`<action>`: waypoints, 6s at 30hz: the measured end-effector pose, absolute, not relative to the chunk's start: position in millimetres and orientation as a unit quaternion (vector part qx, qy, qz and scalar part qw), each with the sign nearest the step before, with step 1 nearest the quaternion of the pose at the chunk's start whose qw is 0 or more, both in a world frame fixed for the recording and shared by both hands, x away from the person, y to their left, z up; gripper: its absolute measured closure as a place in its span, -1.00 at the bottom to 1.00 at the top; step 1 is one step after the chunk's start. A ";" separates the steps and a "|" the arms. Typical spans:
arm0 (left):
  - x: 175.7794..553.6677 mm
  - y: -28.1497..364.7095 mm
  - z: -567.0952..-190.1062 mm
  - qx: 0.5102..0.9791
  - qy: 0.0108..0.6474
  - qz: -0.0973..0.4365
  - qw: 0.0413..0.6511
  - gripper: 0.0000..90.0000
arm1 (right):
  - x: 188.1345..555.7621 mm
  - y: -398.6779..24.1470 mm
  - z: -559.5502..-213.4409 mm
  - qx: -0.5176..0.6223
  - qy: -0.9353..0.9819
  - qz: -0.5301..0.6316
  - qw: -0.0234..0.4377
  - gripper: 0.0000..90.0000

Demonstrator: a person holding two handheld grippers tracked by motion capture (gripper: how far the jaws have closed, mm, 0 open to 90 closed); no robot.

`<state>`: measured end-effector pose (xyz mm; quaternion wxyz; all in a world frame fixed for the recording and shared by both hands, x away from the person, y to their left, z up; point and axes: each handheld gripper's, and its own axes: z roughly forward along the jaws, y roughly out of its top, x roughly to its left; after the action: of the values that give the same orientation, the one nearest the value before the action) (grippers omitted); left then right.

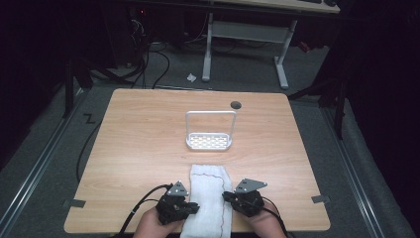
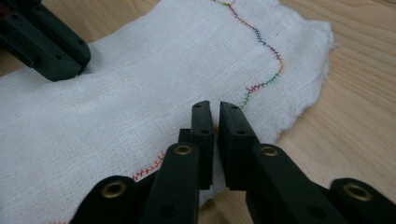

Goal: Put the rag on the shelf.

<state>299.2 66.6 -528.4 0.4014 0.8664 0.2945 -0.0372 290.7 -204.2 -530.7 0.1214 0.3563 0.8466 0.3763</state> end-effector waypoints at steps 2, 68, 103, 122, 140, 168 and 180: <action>304.7 72.0 -526.3 0.860 0.300 -0.026 0.412 0.69 | 290.3 -205.5 -529.8 0.353 0.844 0.384 0.128 0.73; 375.8 61.0 -535.1 0.806 0.347 0.083 0.473 0.90 | 346.9 -200.2 -527.4 0.421 0.790 0.419 0.153 0.84; 381.1 70.8 -407.7 0.732 0.326 0.160 0.577 0.91 | 357.8 -199.1 -407.8 0.361 0.737 0.502 0.273 0.84; 382.9 73.8 -351.3 0.701 0.285 0.216 0.617 0.92 | 361.3 -199.8 -355.1 0.335 0.691 0.553 0.322 0.84; 396.9 68.9 -307.7 0.693 0.253 0.254 0.626 0.92 | 367.0 -202.5 -310.4 0.318 0.673 0.567 0.352 0.84; 473.2 55.9 -282.7 0.693 0.275 0.281 0.605 0.92 | 448.2 -204.7 -289.1 0.349 0.657 0.571 0.347 0.84; 518.8 54.9 -303.5 0.680 0.318 0.269 0.603 0.91 | 496.7 -200.5 -299.4 0.343 0.675 0.551 0.351 0.84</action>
<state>518.8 54.9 -303.5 0.6028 0.6805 0.3182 0.2691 496.7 -200.5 -299.4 0.3511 0.3426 0.6751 0.5509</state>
